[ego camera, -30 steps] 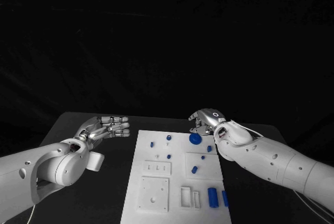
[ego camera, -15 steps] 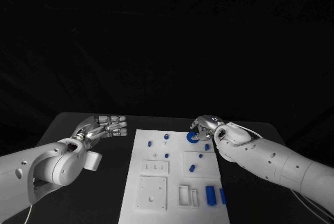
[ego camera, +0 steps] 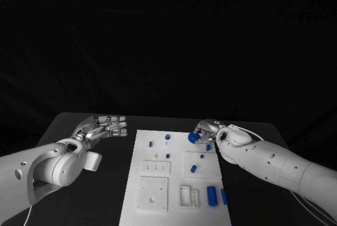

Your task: Assemble the parts on the task board

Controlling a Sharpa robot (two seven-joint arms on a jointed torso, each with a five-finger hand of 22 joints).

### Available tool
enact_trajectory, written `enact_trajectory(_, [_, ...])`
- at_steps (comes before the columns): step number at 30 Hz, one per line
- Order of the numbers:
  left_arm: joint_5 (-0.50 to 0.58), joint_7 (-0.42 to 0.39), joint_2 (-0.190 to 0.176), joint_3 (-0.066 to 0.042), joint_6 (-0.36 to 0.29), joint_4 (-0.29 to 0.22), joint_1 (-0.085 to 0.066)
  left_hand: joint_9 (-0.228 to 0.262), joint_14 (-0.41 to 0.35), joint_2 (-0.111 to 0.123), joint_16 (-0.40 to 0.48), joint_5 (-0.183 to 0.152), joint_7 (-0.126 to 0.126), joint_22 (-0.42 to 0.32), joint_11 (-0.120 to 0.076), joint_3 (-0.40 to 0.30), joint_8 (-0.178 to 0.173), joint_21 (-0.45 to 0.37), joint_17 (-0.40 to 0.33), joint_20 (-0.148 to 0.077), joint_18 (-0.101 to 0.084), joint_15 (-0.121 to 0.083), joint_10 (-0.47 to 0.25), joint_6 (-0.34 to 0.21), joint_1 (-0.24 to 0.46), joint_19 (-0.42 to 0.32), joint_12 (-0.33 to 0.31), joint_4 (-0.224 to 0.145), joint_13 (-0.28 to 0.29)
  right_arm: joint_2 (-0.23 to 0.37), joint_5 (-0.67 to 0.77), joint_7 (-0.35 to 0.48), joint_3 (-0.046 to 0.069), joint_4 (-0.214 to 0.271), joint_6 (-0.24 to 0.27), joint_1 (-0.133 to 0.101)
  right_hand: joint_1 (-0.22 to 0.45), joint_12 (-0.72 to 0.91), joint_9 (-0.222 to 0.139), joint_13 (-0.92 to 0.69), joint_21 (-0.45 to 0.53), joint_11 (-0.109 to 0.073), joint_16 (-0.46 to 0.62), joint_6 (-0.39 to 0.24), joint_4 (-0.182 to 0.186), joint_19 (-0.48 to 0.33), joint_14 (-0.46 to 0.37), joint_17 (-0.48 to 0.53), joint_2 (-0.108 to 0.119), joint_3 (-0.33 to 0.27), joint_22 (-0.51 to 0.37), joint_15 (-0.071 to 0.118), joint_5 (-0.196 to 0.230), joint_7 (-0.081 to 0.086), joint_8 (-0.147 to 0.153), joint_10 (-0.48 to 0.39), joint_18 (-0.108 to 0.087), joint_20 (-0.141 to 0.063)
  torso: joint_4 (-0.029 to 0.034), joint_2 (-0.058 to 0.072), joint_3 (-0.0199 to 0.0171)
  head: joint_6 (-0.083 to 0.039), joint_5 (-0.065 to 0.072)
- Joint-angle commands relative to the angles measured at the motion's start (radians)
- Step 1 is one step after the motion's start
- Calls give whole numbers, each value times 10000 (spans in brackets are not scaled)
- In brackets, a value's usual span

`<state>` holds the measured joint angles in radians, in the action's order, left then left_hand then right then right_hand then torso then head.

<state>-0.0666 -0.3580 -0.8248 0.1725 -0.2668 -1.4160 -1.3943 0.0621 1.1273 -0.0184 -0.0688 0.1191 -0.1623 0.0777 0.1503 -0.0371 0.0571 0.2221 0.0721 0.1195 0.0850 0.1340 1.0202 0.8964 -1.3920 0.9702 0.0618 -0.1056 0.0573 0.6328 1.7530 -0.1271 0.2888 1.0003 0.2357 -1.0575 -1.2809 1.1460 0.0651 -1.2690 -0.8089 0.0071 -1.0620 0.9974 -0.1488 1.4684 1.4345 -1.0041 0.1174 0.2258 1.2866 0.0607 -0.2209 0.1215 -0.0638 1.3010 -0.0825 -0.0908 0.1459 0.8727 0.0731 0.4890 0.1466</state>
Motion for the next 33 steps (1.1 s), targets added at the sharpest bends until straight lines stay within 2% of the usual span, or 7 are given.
enact_trajectory(1, [-35,-77,40,-5,203,20,-3,-10,-82,-38,59,-33,43,-13,-1,17,20,1,-7,30,-28,9,-60,-45,-97,-32,-17,-28,16,-33,-91,-109,-6,-56,-231,27,-14,54,-14,-30,-3,7,-31,100,-85,435,75,-29,-39,263,74,24,262,-45,19,98,-184,63,-4,-3,9,-13,-2])
enact_trajectory(2, [-44,-73,47,-4,211,35,-3,-18,-82,-33,58,-30,39,-14,9,24,9,0,-7,32,-28,11,-78,-117,-85,-35,-18,-22,16,-40,-74,-127,-5,-62,-216,28,97,70,-14,-44,-33,4,-36,117,-162,455,75,-50,15,564,145,26,340,-40,19,112,-179,54,-1,-4,8,-15,-1])
enact_trajectory(7, [-69,-52,69,-4,237,98,-2,-18,-82,-33,58,-30,39,-14,9,24,9,0,-7,32,-28,11,-78,-117,-85,-35,-18,-22,16,-60,-47,-186,12,-112,-124,30,170,141,-17,-97,-89,-1,-57,173,-164,475,90,-81,-35,725,255,30,432,-54,20,168,-163,58,7,-6,3,-14,3])
enact_trajectory(19, [-78,-17,70,-5,265,154,-2,-15,-85,-31,56,-34,31,-16,15,29,14,-4,-5,37,-26,13,-97,-123,-93,-39,-16,-19,17,-93,-334,-286,96,-241,-7,30,321,264,-17,-207,-154,-10,-110,243,38,503,96,-134,-41,751,428,35,500,-72,20,245,-147,51,-23,2,9,-9,25])
enact_trajectory(23, [-78,-6,73,-5,279,155,-2,-15,-85,-31,56,-34,31,-16,15,29,14,-4,-5,37,-26,13,-97,-123,-93,-39,-16,-19,17,-106,-375,-313,128,-242,110,30,279,261,-12,-227,-148,-10,-133,195,209,517,97,-155,3,592,502,36,504,-72,11,241,-156,47,-7,-3,13,3,28])
enact_trajectory(28, [-79,18,75,-5,298,158,-2,-15,-85,-31,56,-34,31,-16,15,29,14,-4,-5,37,-26,13,-97,-123,-93,-39,-16,-19,17,-147,-393,-344,210,-231,213,31,262,230,-14,-209,-149,-5,-128,195,236,517,90,-156,31,574,526,50,481,-69,17,227,-160,39,6,-8,8,-8,38])
enact_trajectory(33, [-91,63,87,-6,326,178,-2,-18,-96,-19,59,-36,45,-15,12,35,10,-4,-6,39,-26,17,-131,-179,-106,-42,-16,-27,17,-187,-397,-362,249,-235,203,31,256,198,-19,-191,-160,5,-124,105,261,521,88,-156,75,536,552,46,554,-52,24,211,-158,41,8,-12,22,-5,35])
